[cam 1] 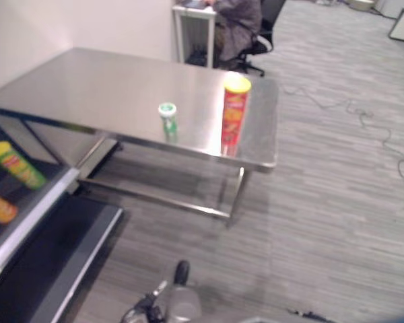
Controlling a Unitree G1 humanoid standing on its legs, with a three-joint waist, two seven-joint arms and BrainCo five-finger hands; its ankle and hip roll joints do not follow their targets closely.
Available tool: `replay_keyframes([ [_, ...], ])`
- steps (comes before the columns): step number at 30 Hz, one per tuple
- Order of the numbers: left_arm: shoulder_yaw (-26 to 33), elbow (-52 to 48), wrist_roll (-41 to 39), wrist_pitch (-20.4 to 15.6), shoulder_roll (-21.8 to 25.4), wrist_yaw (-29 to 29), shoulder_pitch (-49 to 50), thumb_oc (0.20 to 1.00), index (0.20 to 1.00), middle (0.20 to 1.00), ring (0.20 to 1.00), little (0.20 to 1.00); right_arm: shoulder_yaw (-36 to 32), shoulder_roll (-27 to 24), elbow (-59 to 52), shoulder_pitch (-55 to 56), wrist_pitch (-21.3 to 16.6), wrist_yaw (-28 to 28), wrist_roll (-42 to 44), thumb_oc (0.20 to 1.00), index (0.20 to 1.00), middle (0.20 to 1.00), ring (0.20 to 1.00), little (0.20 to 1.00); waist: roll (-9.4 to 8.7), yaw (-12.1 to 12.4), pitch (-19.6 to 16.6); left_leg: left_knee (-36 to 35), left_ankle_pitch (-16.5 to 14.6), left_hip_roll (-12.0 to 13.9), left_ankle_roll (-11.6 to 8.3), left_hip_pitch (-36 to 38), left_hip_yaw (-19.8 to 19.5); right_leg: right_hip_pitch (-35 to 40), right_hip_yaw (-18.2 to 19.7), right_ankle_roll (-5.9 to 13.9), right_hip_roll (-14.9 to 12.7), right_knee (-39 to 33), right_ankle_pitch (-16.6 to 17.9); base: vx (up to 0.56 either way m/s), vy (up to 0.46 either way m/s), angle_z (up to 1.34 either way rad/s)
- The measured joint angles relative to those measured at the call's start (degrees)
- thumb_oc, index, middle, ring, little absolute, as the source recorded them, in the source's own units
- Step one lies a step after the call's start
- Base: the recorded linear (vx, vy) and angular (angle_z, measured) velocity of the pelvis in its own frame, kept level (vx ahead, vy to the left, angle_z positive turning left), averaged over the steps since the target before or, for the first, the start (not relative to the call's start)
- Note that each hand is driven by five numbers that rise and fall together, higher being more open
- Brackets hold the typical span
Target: Put the goods on the table back onto the shelves and tidy them up.
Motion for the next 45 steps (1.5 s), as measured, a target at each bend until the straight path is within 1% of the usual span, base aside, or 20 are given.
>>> replay_keyframes([
  [1, -0.2, -0.1, 0.0, -0.1, -0.1, 0.0, 0.6, 1.0, 1.0, 1.0, 1.0, 1.0, 0.0, -0.1, 0.0, 0.5, 0.0, 0.1, -0.1, 1.0, 1.0, 1.0, 1.0, 1.0, -0.38, -0.4, -0.3, 0.1, 3.2, -1.7, 0.99, 0.8, 0.7, 0.8, 0.7, 0.99, -1.1, 0.1, 0.0, 0.2, 0.447, -0.31],
  [2, -0.3, -0.3, 0.3, -0.1, 1.0, -0.2, -0.2, 1.0, 1.0, 1.0, 1.0, 1.0, -0.2, 0.7, -0.6, 0.9, 0.0, 0.4, -0.2, 1.0, 1.0, 1.0, 1.0, 1.0, -2.24, -1.5, -0.3, 0.0, 2.5, -4.1, 2.62, 1.3, 1.6, 0.6, 0.7, 1.29, -3.8, 1.2, 0.6, 0.12, 0.274, 0.03],
  [3, -0.9, 0.6, 1.9, -0.1, 1.5, -0.4, -1.4, 1.0, 1.0, 1.0, 1.0, 1.0, -1.0, 1.5, -0.6, 1.3, -0.1, 0.8, -0.5, 1.0, 1.0, 1.0, 1.0, 1.0, -2.68, -2.7, -0.6, 0.0, 1.6, -6.3, 5.02, 1.9, 1.8, -0.6, 0.9, 0.34, -6.5, 5.0, 1.7, 0.13, 0.304, 0.16],
  [4, -2.7, 0.7, 2.9, -0.1, 1.5, -0.7, -2.1, 1.0, 1.0, 1.0, 1.0, 1.0, -2.0, 2.2, -0.5, 1.7, 0.1, 0.9, -0.5, 1.0, 1.0, 1.0, 1.0, 1.0, -2.47, -2.9, -0.7, 0.0, 1.4, -7.3, 5.96, 2.9, 1.8, -1.5, 0.9, 0.56, -7.9, 8.4, 2.0, 0.16, 0.469, 0.15],
  [5, -4.1, 0.6, 3.8, -0.6, 1.5, -1.0, -2.3, 1.0, 1.0, 1.0, 1.0, 1.0, -2.0, 2.9, -0.6, 2.6, 0.4, 1.4, -0.5, 1.0, 1.0, 1.0, 1.0, 1.0, -1.75, -3.0, -0.9, 0.1, -0.6, -8.5, 8.43, 4.3, 2.1, -2.9, 1.7, 1.88, -9.0, 11.6, 1.2, 0.19, 0.602, -0.02],
  [6, -5.4, 0.6, 5.4, -0.7, 1.9, -1.2, -2.9, 1.0, 1.0, 1.0, 1.0, 1.0, -2.1, 2.7, -0.8, 2.8, 0.5, 1.6, -0.5, 1.0, 1.0, 1.0, 1.0, 1.0, -2.59, -3.0, -1.5, 0.1, -2.0, -10.3, 9.46, 5.0, 3.4, -3.6, 3.6, 2.62, -9.8, 14.2, 5.6, 0.18, 0.622, -0.04],
  [8, -7.3, 0.6, 7.5, -0.1, 1.9, -1.7, -2.7, 1.0, 1.0, 1.0, 1.0, 1.0, -2.3, 2.1, -0.7, 2.7, 0.6, 1.5, -0.5, 1.0, 1.0, 1.0, 1.0, 1.0, -2.3, -3.3, -2.3, 0.2, -2.1, -12.4, 10.91, 6.1, 3.4, -5.7, 3.8, 3.37, -12.8, 20.9, 6.9, 0.12, 0.511, 0.13],
  [10, -9.3, 1.2, 9.3, 0.1, 1.5, -1.8, -2.6, 1.0, 1.0, 1.0, 1.0, 1.0, -2.4, 1.5, -0.8, 2.1, 0.9, 1.3, -0.4, 1.0, 1.0, 1.0, 1.0, 1.0, -0.62, -3.5, -2.4, 0.2, -3.6, -14.8, 14.01, 8.5, 3.6, -11.0, 1.9, 3.05, -17.5, 32.9, 12.8, 0.13, 0.414, 0.03],
  [11, -9.3, 1.3, 10.2, 0.3, 1.5, -1.8, -1.8, 1.0, 1.0, 1.0, 1.0, 1.0, -2.2, 0.7, -1.0, 1.9, 0.9, 1.5, -0.4, 1.0, 1.0, 1.0, 1.0, 1.0, 0.42, -3.8, -2.6, 0.2, -4.4, -15.7, 15.16, 9.3, 4.0, -13.5, 0.2, 3.06, -20.2, 37.8, 13.9, 0.1, 0.153, -0.05],
  [13, -9.2, 1.3, 11.3, 0.5, 1.6, -1.7, -0.8, 1.0, 1.0, 1.0, 1.0, 1.0, -2.6, -0.3, -1.3, 2.3, 0.7, 1.5, 0.1, 1.0, 1.0, 1.0, 1.0, 1.0, 1.93, -4.8, -3.2, 0.2, -5.3, -16.1, 16.19, 10.6, 3.1, -15.5, 1.2, 3.64, -17.8, 38.0, 7.3, 0.12, 0.122, 0.1],
  [15, -9.1, 1.8, 11.3, 1.0, 2.7, -1.7, -0.6, 1.0, 1.0, 1.0, 1.0, 1.0, -4.5, -0.2, -1.2, 2.0, 0.6, 1.5, 0.4, 1.0, 1.0, 1.0, 1.0, 1.0, 2.87, -6.0, -2.8, 0.2, -5.6, -15.8, 15.39, 11.3, 2.2, -17.3, 4.2, 3.71, -11.0, 33.1, 0.8, 0.13, 0.057, 0.24],
  [18, -9.2, 1.4, 11.3, 1.0, 3.0, -1.8, -0.4, 1.0, 1.0, 1.0, 1.0, 1.0, -6.5, -0.4, 0.7, 2.1, 0.4, 1.4, 3.8, 1.0, 1.0, 1.0, 1.0, 1.0, 2.14, -6.9, -2.7, 0.2, -6.7, -16.6, 13.44, 12.2, 1.4, -19.0, 2.8, 2.68, -3.9, 23.0, -2.2, 0.07, -0.002, 0.22],
  [20, -9.2, 1.1, 11.3, 0.8, 3.0, -1.9, -0.3, 1.0, 1.0, 1.0, 1.0, 1.0, -6.6, -0.1, 3.2, 2.8, 0.5, 1.4, 4.9, 1.0, 1.0, 1.0, 1.0, 1.0, 0.12, -7.0, -2.7, 0.2, -7.7, -18.1, 13.22, 13.1, 1.5, -19.1, 3.8, 1.82, -1.7, 17.2, -1.7, 0.1, -0.036, 0.18],
  [21, -9.2, 1.1, 11.3, 0.7, 2.7, -2.0, 0.3, 1.0, 1.0, 1.0, 1.0, 1.0, -6.8, 0.1, 4.6, 3.8, 0.7, 1.6, 6.1, 1.0, 1.0, 1.0, 1.0, 1.0, -0.89, -6.7, -3.3, 0.2, -8.1, -18.9, 13.66, 13.6, 1.6, -19.0, 4.4, 1.34, -1.6, 16.6, -1.4, 0.09, -0.032, 0.08],
  [24, -9.1, 1.2, 11.3, 0.5, 2.5, -2.7, 2.2, 1.0, 1.0, 1.0, 1.0, 1.0, -7.2, 0.4, 6.2, 6.1, 1.3, 2.1, 6.9, 1.0, 1.0, 1.0, 1.0, 1.0, -1.31, -6.9, -3.8, 0.3, -8.4, -18.8, 14.09, 14.1, 1.8, -16.9, 5.6, 0.91, -2.0, 12.2, -0.5, 0.06, -0.036, -0.16],
  [30, -6.4, 1.0, 11.2, 0.5, 2.6, -3.2, 3.1, 1.0, 1.0, 1.0, 1.0, 1.0, -11.3, 0.4, 6.0, 7.0, 1.8, 2.3, 9.2, 1.0, 1.0, 1.0, 1.0, 1.0, -2.23, -7.3, -4.7, 0.2, -8.9, -18.1, 13.32, 14.4, 2.0, -8.3, 5.7, 0.62, -1.3, -0.3, 7.3, 0.03, -0.033, -0.04],
  [35, -6.3, 1.2, 11.2, 1.4, 1.9, -4.1, 5.0, 1.0, 1.0, 1.0, 1.0, 1.0, -17.1, -2.2, 6.1, 7.5, 1.9, 2.3, 11.8, 1.0, 1.0, 1.0, 1.0, 1.0, -0.59, -7.8, -5.4, 0.2, -9.9, -16.0, 11.76, 14.8, 3.6, -8.5, 7.2, -1.3, 0.8, 0.0, 7.3, 0.02, -0.051, -0.18],
  [39, -6.2, 1.1, 11.3, 1.9, 2.3, -4.4, 5.6, 1.0, 1.0, 1.0, 1.0, 1.0, -20.4, -7.7, 3.5, 9.1, 2.0, 1.8, 13.6, 1.0, 1.0, 1.0, 1.0, 1.0, -1.12, -8.7, -5.5, 0.2, -9.8, -14.7, 11.65, 13.8, 5.5, -10.3, 9.1, -2.77, 2.2, 0.0, 7.1, 0.02, -0.036, -0.28],
  [43, -2.4, -0.3, 11.3, 1.8, 2.6, -4.5, 6.7, 1.0, 1.0, 1.0, 1.0, 1.0, -27.8, -15.8, -14.5, 15.3, 0.1, -0.8, 12.1, 1.0, 1.0, 1.0, 1.0, 1.0, -1.88, -11.4, -5.5, -0.2, -9.7, -14.0, 11.55, 13.7, 6.8, -10.8, 10.4, -2.95, 3.0, -0.3, 7.8, 0.01, -0.004, -0.18],
  [45, 1.6, -2.9, 11.3, 1.5, 1.9, -4.5, 8.3, 1.0, 1.0, 1.0, 1.0, 1.0, -34.4, -16.9, -41.3, 24.6, -0.1, -3.0, 8.3, 1.0, 1.0, 1.0, 1.0, 1.0, -1.55, -12.7, -5.5, -0.2, -9.7, -13.8, 11.5, 13.8, 7.6, -11.0, 10.9, -2.97, 3.3, -0.3, 7.9, 0.04, -0.005, -0.16],
])
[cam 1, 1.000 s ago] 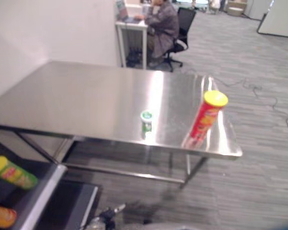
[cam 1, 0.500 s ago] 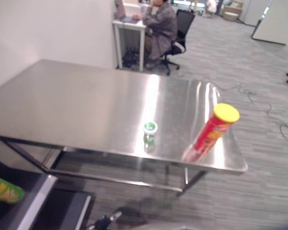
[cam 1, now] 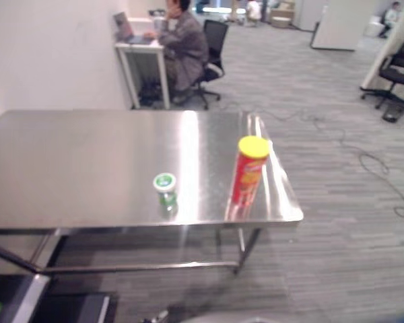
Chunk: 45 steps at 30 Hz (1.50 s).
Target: Put the goods on the table back onto the shelves and tidy them up.
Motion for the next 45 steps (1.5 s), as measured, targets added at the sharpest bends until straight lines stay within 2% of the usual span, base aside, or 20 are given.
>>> replay_keyframes([
  [1, 2.9, 0.0, 0.0, -0.3, -0.8, 0.0, 1.1, 1.0, 1.0, 1.0, 1.0, 1.0, -4.1, -0.2, -12.7, 3.3, -2.9, -0.7, -3.1, 1.0, 1.0, 1.0, 1.0, 1.0, 0.51, -0.8, 0.0, 0.0, -0.1, 0.1, -0.1, 0.2, 0.4, 0.0, 0.6, 0.05, 0.1, 0.0, 0.3, 0.05, -0.006, -0.22],
  [2, 3.1, 0.3, 0.0, -0.2, -0.8, 0.1, 1.1, 1.0, 1.0, 1.0, 1.0, 1.0, -5.5, -0.9, -15.6, 2.8, -5.2, -1.6, -5.3, 1.0, 1.0, 1.0, 1.0, 1.0, 0.24, -1.6, -0.1, 0.0, -0.2, 0.2, -0.33, 0.1, 0.6, 0.0, 0.8, 0.05, 0.3, 0.0, 0.3, 0.03, -0.013, -0.15],
  [5, 5.3, 0.0, 0.0, -0.2, -0.6, 0.1, 1.5, 1.0, 1.0, 1.0, 1.0, 1.0, -9.9, -1.5, -21.6, 3.0, -6.0, -4.5, -10.5, 1.0, 1.0, 1.0, 1.0, 1.0, -0.45, -2.0, -0.2, 0.0, -0.2, 0.4, -0.37, 0.0, 0.6, -0.1, 0.8, 0.1, 0.5, 0.0, 0.4, 0.0, 0.0, 0.0],
  [8, 5.6, 0.2, 0.0, -0.1, -1.0, 0.1, 1.8, 1.0, 1.0, 1.0, 1.0, 1.0, -12.4, -1.9, -30.8, 3.6, -6.7, -6.2, -18.5, 1.0, 1.0, 1.0, 1.0, 1.0, 0.24, -2.2, -0.2, 0.0, -0.3, 0.4, -0.42, -0.1, 0.6, -0.2, 0.9, 0.14, 0.5, 0.0, 0.4, 0.0, 0.0, 0.0],
  [10, 5.5, 0.1, 0.0, -0.1, -1.4, 0.0, 1.8, 1.0, 1.0, 1.0, 1.0, 1.0, -12.6, -2.7, -35.6, 3.5, -6.4, -6.2, -21.1, 1.0, 1.0, 1.0, 1.0, 1.0, 0.77, -2.2, -0.2, 0.0, -0.3, 0.4, -0.42, -0.1, 0.7, 0.0, 1.0, 0.19, 0.5, 0.0, 0.5, 0.0, 0.0, 0.0],
  [13, 4.9, -1.1, 0.0, -0.2, -2.0, -0.3, 2.3, 1.0, 1.0, 1.0, 1.0, 1.0, -12.7, -7.6, -45.0, 2.0, -7.1, -5.3, -25.7, 1.0, 1.0, 1.0, 1.0, 1.0, 1.82, -2.2, -0.6, 0.0, -0.3, 0.4, -0.43, -0.2, 0.6, -0.1, 0.9, 0.25, 0.5, 0.0, 0.4, 0.0, -0.005, 0.01],
  [14, 4.9, -1.1, 0.0, -0.3, -2.0, -0.4, 2.3, 1.0, 1.0, 1.0, 1.0, 1.0, -13.0, -8.6, -47.0, 1.5, -8.5, -4.9, -26.6, 1.0, 1.0, 1.0, 1.0, 1.0, 1.88, -2.2, -0.6, 0.0, -0.2, 0.5, -0.48, -0.2, 0.4, 0.0, 0.8, 0.25, 0.5, 0.0, 0.4, -0.01, -0.021, 0.08],
  [18, 4.7, -2.6, 0.1, -0.6, -2.0, -1.2, 2.7, 1.0, 1.0, 1.0, 1.0, 1.0, -9.2, -10.8, -56.6, -8.8, -11.0, -0.6, -26.2, 1.0, 1.0, 1.0, 1.0, 1.0, 1.7, -1.0, -0.7, 0.0, 0.1, 0.6, -0.97, -0.4, -0.9, 0.3, -0.7, 0.2, 0.5, 0.0, 0.5, -0.01, -0.021, 0.16],
  [19, 4.4, -2.8, 0.1, -0.6, -1.9, -1.2, 2.3, 1.0, 1.0, 1.0, 1.0, 1.0, -8.1, -11.9, -57.2, -9.3, -12.0, 0.1, -26.2, 1.0, 1.0, 1.0, 1.0, 1.0, 1.58, -0.9, -0.7, 0.0, 0.2, 0.5, -1.15, -0.4, -1.4, 0.5, -1.1, 0.24, 0.4, 0.0, 0.4, -0.01, -0.029, 0.3],
  [21, 2.6, -3.1, 0.1, -0.9, -1.5, -1.6, 2.6, 1.0, 1.0, 1.0, 1.0, 1.0, -3.7, -16.7, -57.3, -13.0, -12.5, 2.9, -26.2, 1.0, 1.0, 1.0, 1.0, 1.0, 1.48, 1.5, -0.8, 0.0, 0.3, 0.5, -1.24, -0.4, -1.8, 0.7, -1.5, 0.3, 0.4, 0.0, 0.3, -0.01, -0.025, 0.17],
  [23, 2.6, -2.8, 0.1, -1.0, -1.4, -1.6, 2.5, 1.0, 1.0, 1.0, 1.0, 1.0, -2.6, -18.7, -57.2, -14.4, -12.8, 5.1, -26.3, 1.0, 1.0, 1.0, 1.0, 1.0, 1.22, 2.3, -0.9, 0.0, 0.5, 0.5, -1.47, -0.6, -2.9, 0.9, -2.6, 0.29, 0.3, 0.0, 0.3, -0.01, -0.014, 0.23],
  [24, 2.6, -2.9, 0.0, -1.2, -1.5, -1.7, 2.7, 1.0, 1.0, 1.0, 1.0, 1.0, -1.9, -18.8, -56.6, -15.6, -12.8, 5.9, -26.2, 1.0, 1.0, 1.0, 1.0, 1.0, 1.1, 3.2, -1.0, 0.0, 0.5, 0.5, -1.52, -0.8, -3.0, 0.8, -2.7, 0.25, 0.3, 0.0, 0.3, -0.01, -0.015, 0.17],
  [28, 2.4, -2.9, 0.0, -1.5, -1.3, -2.0, 2.7, 1.0, 1.0, 1.0, 1.0, 1.0, 3.4, -19.1, -55.2, -18.6, -12.7, 8.4, -26.2, 1.0, 1.0, 1.0, 1.0, 1.0, 0.99, 3.4, -1.0, 0.0, 0.6, 0.5, -1.55, -0.9, -3.5, 0.9, -3.6, 0.02, 0.2, 0.0, 0.4, -0.01, -0.011, 0.08],
  [31, 2.5, -2.7, 0.0, -1.6, -1.2, -2.3, 2.7, 1.0, 1.0, 1.0, 1.0, 1.0, 4.0, -19.1, -53.9, -19.0, -12.6, 9.8, -25.6, 1.0, 1.0, 1.0, 1.0, 1.0, 0.99, 3.5, -1.0, 0.0, 0.7, 0.3, -1.38, -1.0, -4.3, 1.1, -4.1, 0.02, 0.0, 0.0, 0.2, 0.0, -0.014, 0.13],
  [37, 2.6, -2.2, 0.0, -1.6, -1.3, -2.3, 2.5, 1.0, 1.0, 1.0, 1.0, 1.0, 7.1, -19.1, -52.4, -21.5, -12.5, 12.5, -15.4, 1.0, 1.0, 1.0, 1.0, 1.0, 0.85, 4.0, -0.8, 0.0, 0.6, 0.4, -1.59, -1.0, -4.4, 1.1, -4.3, -0.05, 0.1, 0.0, 0.1, 0.0, -0.003, 0.01],
  [45, 2.6, -2.2, 0.0, -1.7, -1.4, -2.3, 2.0, 1.0, 1.0, 1.0, 1.0, 1.0, 12.5, -19.1, -52.7, -22.6, -11.5, 16.9, -10.6, 1.0, 1.0, 1.0, 1.0, 1.0, 0.73, 4.4, -0.2, 0.0, 0.6, 0.4, -1.61, -1.0, -4.5, 1.2, -4.3, 0.3, 0.1, 0.0, -0.2, 0.0, -0.001, 0.0],
])
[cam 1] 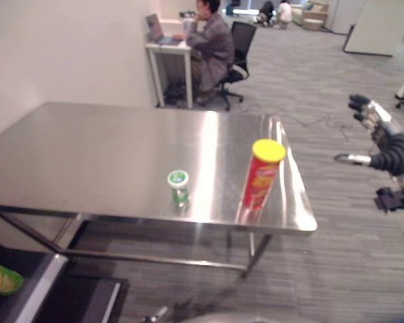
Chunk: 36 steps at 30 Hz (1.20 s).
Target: Put the goods on the table back onto the shelves and tidy them up.
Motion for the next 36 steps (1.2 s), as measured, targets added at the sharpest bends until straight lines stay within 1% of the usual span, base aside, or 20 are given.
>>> replay_keyframes([
  [3, 0.0, 0.0, 0.0, 0.0, 0.0, 0.0, 0.1, 1.0, 1.0, 1.0, 1.0, 1.0, 1.0, 0.0, -0.1, -1.3, 0.1, 0.6, 2.4, 1.0, 1.0, 1.0, 1.0, 1.0, 0.06, 0.0, 0.4, 0.0, 0.0, 0.0, -0.01, 0.0, 0.0, 0.0, -0.1, -0.03, 0.0, 0.0, 0.0, 0.0, 0.0, 0.0],
  [8, 0.0, -0.1, 0.0, -0.1, 0.0, 0.0, -0.1, 1.0, 1.0, 1.0, 1.0, 1.0, 5.2, -1.3, -1.5, -3.4, 0.4, 1.4, 2.3, 1.0, 1.0, 1.0, 1.0, 1.0, 0.01, 0.1, 0.7, 0.0, 0.0, 0.0, -0.01, 0.0, -0.2, 0.1, -0.3, -0.15, 0.0, 0.0, 0.0, 0.0, -0.001, 0.01],
  [10, 0.0, -0.1, 0.0, -0.1, 0.1, 0.0, -0.3, 1.0, 1.0, 1.0, 1.0, 1.0, 5.8, -2.0, -1.6, -4.2, 0.5, 1.8, 2.3, 1.0, 1.0, 1.0, 1.0, 1.0, 0.07, 0.1, 0.8, 0.0, 0.0, 0.0, -0.01, 0.0, -0.4, 0.2, -0.5, -0.15, 0.0, 0.0, 0.0, 0.0, 0.0, 0.02],
  [16, 0.0, -0.1, -0.1, -0.1, 0.2, 0.0, -0.3, 1.0, 1.0, 1.0, 1.0, 1.0, 6.9, -2.0, -1.7, -6.8, 0.5, 2.3, 2.3, 1.0, 1.0, 1.0, 1.0, 1.0, -0.01, 0.2, 1.1, 0.0, 0.0, 0.0, -0.01, 0.1, -1.0, 0.4, -1.1, -0.18, -0.1, 0.0, -0.2, 0.01, -0.002, 0.06],
  [19, 0.0, -0.1, -0.1, -0.1, 0.2, 0.0, -0.3, 1.0, 1.0, 1.0, 1.0, 1.0, 8.6, -2.5, -1.7, -8.8, 0.9, 2.3, 2.3, 1.0, 1.0, 1.0, 1.0, 1.0, 0.04, 0.2, 1.2, 0.0, 0.0, 0.0, -0.01, 0.1, -1.1, 0.5, -1.1, -0.21, 0.0, 0.0, -0.2, 0.0, 0.0, 0.0],
  [24, 0.0, -0.6, -0.1, -0.2, 0.2, 0.0, -0.4, 1.0, 1.0, 1.0, 1.0, 1.0, 13.5, -6.9, -2.2, -10.9, 1.3, 3.3, 2.0, 1.0, 1.0, 1.0, 1.0, 1.0, -0.1, 1.1, 1.3, 0.0, 0.0, 0.0, -0.01, 0.1, -1.3, 0.6, -1.4, -0.26, -0.1, 0.0, -0.3, 0.0, -0.002, 0.01],
  [29, 0.1, -0.6, -0.1, -0.4, 0.4, 0.0, -0.4, 1.0, 1.0, 1.0, 1.0, 1.0, 15.9, -8.5, -2.1, -12.6, 1.6, 4.4, -1.0, 1.0, 1.0, 1.0, 1.0, 1.0, -0.6, 1.4, 1.8, 0.0, 0.0, 0.0, -0.03, 0.1, -1.4, 0.6, -1.5, -0.26, -0.1, 0.0, -0.3, 0.0, 0.0, 0.0],
  [32, 0.0, -0.6, -0.1, -0.4, 0.6, 0.0, -0.4, 1.0, 1.0, 1.0, 1.0, 1.0, 18.1, -9.5, -0.9, -14.9, 2.6, 4.6, -6.0, 1.0, 1.0, 1.0, 1.0, 1.0, -0.83, 1.4, 2.0, 0.0, 0.0, 0.0, -0.03, 0.1, -1.4, 0.6, -1.5, -0.26, -0.1, 0.0, -0.3, 0.0, 0.0, 0.0],
  [36, 0.0, -0.6, -0.1, -0.4, 0.6, 0.0, -0.3, 1.0, 1.0, 1.0, 1.0, 1.0, 18.3, -10.4, 0.4, -15.3, 2.8, 4.6, -9.2, 1.0, 1.0, 1.0, 1.0, 1.0, -0.82, 1.6, 2.0, 0.0, 0.1, -0.1, 0.02, 0.0, -1.5, 0.6, -1.6, -0.24, -0.1, 0.0, -0.3, 0.0, 0.0, 0.0],
])
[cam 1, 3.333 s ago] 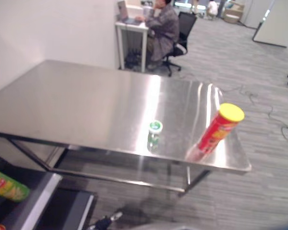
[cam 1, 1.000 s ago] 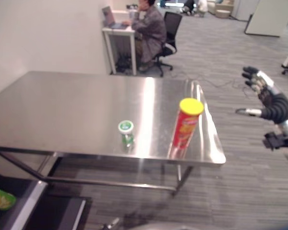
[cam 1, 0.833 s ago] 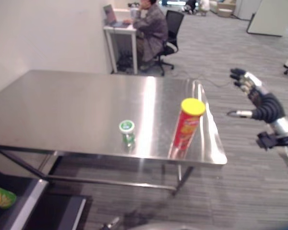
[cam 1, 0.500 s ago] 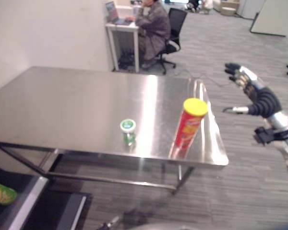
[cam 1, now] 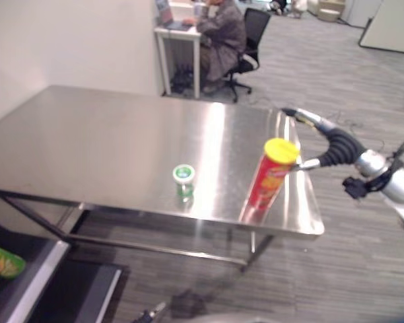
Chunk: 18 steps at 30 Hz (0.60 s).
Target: Put the goods on the table back onto the shelves and tidy them up.
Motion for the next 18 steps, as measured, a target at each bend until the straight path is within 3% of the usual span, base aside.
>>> replay_keyframes([
  [18, 0.0, -0.1, -0.2, 0.0, 0.0, -1.2, 0.1, 1.0, 1.0, 1.0, 1.0, 1.0, 8.6, -0.5, 3.3, -1.5, 1.3, 2.8, 0.3, 1.0, 1.0, 1.0, 1.0, 1.0, -0.02, 0.1, 0.1, 0.0, 0.0, 0.0, 0.07, 0.0, -0.1, 0.0, -0.2, 0.01, 0.0, 0.0, 0.0, 0.0, 0.0, 0.0],
])
